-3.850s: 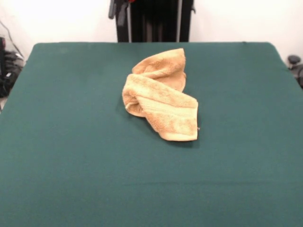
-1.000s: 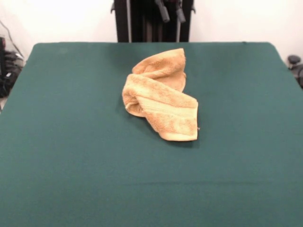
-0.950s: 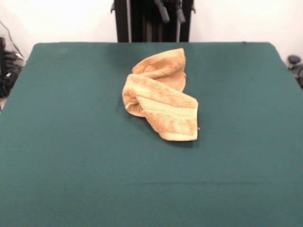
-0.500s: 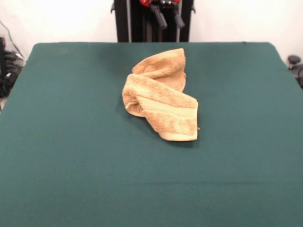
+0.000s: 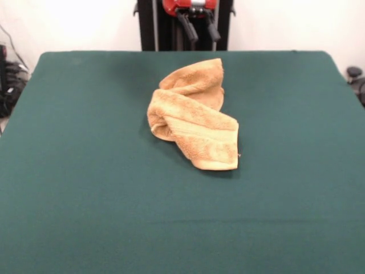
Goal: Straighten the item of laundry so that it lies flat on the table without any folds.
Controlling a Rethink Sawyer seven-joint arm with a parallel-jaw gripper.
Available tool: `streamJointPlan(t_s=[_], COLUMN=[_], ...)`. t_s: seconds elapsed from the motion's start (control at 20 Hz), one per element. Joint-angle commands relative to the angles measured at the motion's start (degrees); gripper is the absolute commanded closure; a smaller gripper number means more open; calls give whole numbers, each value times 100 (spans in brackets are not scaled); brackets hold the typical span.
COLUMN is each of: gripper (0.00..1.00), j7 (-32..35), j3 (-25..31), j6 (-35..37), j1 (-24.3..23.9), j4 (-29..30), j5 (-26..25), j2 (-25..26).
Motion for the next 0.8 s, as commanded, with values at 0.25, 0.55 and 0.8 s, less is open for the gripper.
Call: streamJointPlan(t_s=[0.25,0.55,0.8], gripper=[0,0,0], j7=[1470,1735,2678], j3=[674,834,1416], j6=[299,620,2705], j1=[194,165,-313], j4=[-1139,-1382,-1449], j5=[274,40,174], j2=[202,120,261])
